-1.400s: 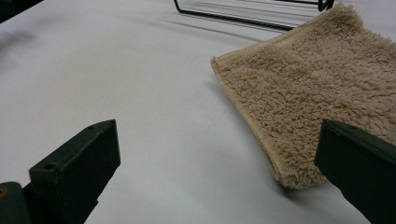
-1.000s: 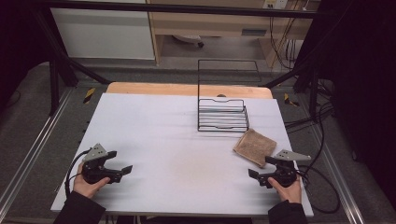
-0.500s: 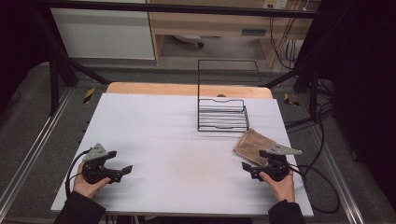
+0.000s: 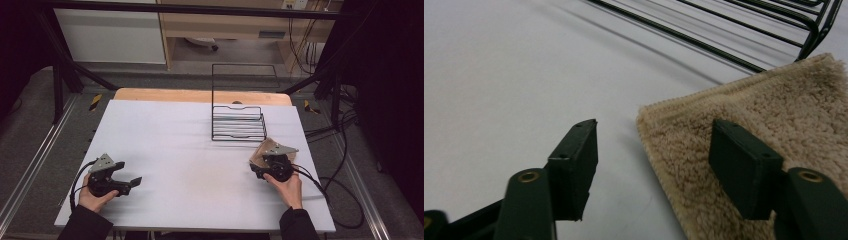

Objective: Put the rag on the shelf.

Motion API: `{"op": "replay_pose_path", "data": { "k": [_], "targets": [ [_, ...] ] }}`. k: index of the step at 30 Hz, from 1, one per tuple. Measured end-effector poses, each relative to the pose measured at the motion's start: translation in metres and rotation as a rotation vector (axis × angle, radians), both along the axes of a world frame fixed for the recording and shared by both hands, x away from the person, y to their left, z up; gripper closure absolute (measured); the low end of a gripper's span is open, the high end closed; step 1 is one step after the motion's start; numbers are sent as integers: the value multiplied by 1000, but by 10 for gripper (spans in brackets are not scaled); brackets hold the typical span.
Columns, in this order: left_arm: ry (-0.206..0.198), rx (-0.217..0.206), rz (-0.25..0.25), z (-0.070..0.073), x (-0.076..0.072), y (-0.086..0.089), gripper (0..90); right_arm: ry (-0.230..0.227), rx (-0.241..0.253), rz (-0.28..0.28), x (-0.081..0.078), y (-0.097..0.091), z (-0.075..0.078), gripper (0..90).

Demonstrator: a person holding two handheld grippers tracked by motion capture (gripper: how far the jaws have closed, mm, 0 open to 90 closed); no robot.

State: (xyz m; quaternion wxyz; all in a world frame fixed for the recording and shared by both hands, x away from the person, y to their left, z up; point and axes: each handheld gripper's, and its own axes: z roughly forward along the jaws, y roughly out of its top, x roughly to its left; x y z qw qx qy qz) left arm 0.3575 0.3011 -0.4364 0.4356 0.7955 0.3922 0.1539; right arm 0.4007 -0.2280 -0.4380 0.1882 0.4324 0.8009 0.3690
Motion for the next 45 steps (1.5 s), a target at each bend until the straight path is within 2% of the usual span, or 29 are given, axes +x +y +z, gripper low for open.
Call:
{"op": "replay_pose_path", "data": {
  "k": [7,14,19,22,24,38,45],
  "targets": [
    [-1,0,-2,0,0,0,73,7,-28,-12,16,6,-7,537],
    [4,0,-3,-1,0,-1,78,5,-37,-24,22,7,-11,607],
    [4,9,-8,-1,1,-1,83,-6,-71,-20,20,10,-13,639],
    [5,8,-9,-1,0,-2,83,-23,-127,-13,20,15,-14,649],
    [5,7,-6,-1,0,-2,84,-23,-145,-15,20,17,-13,658],
    [4,6,-5,-1,0,-1,90,-15,-159,-35,24,14,-12,797],
    [3,9,-8,-1,0,-1,94,-17,-133,-48,23,11,-11,824]
  ]
}}
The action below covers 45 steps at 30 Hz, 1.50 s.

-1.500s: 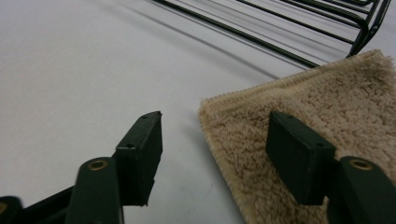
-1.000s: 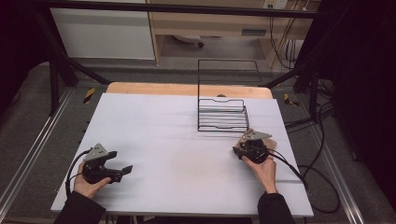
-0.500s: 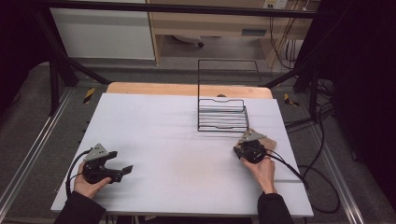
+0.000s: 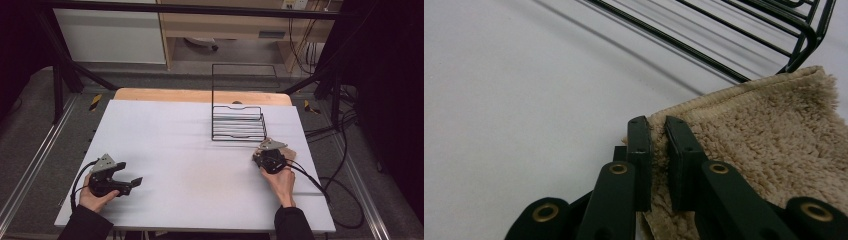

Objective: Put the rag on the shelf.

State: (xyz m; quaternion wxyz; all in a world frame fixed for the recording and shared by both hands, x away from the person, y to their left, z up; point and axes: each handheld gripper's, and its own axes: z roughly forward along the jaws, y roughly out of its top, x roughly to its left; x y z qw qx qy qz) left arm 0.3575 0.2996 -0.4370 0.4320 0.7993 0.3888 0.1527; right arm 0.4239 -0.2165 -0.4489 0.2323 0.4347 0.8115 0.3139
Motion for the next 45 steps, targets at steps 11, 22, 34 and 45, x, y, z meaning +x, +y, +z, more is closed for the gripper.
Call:
{"op": "replay_pose_path", "data": {
  "k": [11,22,34,45],
  "targets": [
    [-2,-1,2,0,0,0,97,-3,66,37,-14,-6,18,827],
    [-1,3,3,0,0,0,98,49,133,162,-41,20,24,826],
    [0,10,4,0,-1,-1,98,84,195,294,-59,58,21,824],
    [0,17,1,0,-1,-2,97,125,183,377,-71,76,12,804]
  ]
}}
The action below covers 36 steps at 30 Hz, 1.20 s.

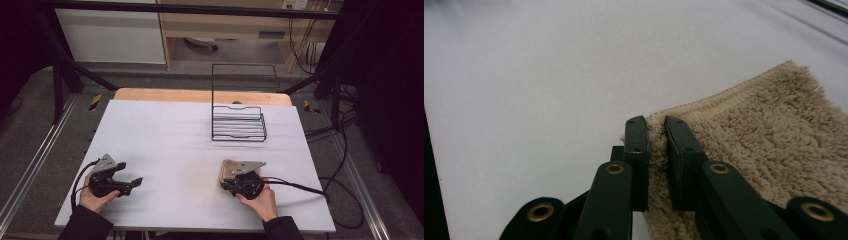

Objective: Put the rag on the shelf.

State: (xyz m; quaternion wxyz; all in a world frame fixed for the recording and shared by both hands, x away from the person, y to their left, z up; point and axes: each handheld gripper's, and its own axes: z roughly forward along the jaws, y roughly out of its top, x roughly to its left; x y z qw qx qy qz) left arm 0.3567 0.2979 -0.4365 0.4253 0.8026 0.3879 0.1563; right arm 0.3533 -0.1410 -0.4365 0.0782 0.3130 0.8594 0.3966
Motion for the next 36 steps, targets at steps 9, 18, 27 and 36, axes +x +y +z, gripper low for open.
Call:
{"op": "replay_pose_path", "data": {
  "k": [9,18,27,36],
  "targets": [
    [4,1,0,0,0,-1,91,-38,49,-8,0,-8,12,606],
    [11,9,-6,0,1,-7,76,-84,83,-148,9,-50,16,342],
    [14,14,-21,0,3,-18,56,-27,59,-236,15,-87,2,163],
    [21,23,-45,2,3,-37,45,-26,77,-296,21,-105,-2,57]
  ]
}}
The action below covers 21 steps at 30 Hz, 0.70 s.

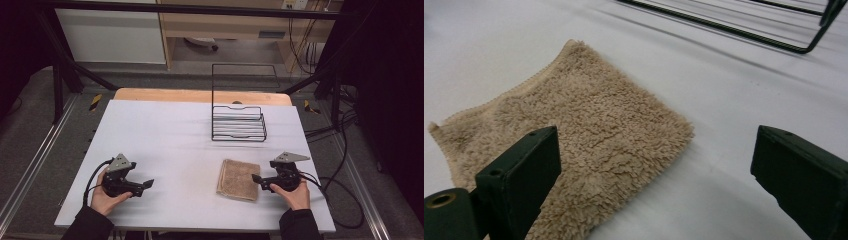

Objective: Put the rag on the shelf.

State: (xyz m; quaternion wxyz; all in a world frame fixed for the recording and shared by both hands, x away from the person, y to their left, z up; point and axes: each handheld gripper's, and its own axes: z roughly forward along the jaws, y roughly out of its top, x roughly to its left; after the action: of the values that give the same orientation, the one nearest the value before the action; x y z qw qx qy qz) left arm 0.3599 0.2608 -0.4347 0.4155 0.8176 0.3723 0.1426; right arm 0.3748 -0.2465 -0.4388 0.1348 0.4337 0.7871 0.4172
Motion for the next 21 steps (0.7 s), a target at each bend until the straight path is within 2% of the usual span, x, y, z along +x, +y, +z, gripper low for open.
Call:
{"op": "replay_pose_path", "data": {
  "k": [4,6,11,12,14,17,21],
  "targets": [
    [1,-3,-18,2,1,-9,41,-1,-16,-10,1,-2,-2,34],
    [5,-13,-31,5,4,-20,43,0,-21,-14,1,-3,-2,33],
    [8,20,-67,6,6,-44,45,5,-21,-10,1,-4,-3,29],
    [8,20,-67,6,6,-44,45,5,-21,-10,1,-4,-3,29],
    [14,29,-86,7,8,-58,45,0,-23,-6,1,-4,-3,25],
    [14,30,-99,8,10,-67,46,-1,-20,-10,1,-4,-3,24],
    [18,20,-119,11,16,-89,52,-6,-17,-12,0,-5,-1,24]
  ]
}}
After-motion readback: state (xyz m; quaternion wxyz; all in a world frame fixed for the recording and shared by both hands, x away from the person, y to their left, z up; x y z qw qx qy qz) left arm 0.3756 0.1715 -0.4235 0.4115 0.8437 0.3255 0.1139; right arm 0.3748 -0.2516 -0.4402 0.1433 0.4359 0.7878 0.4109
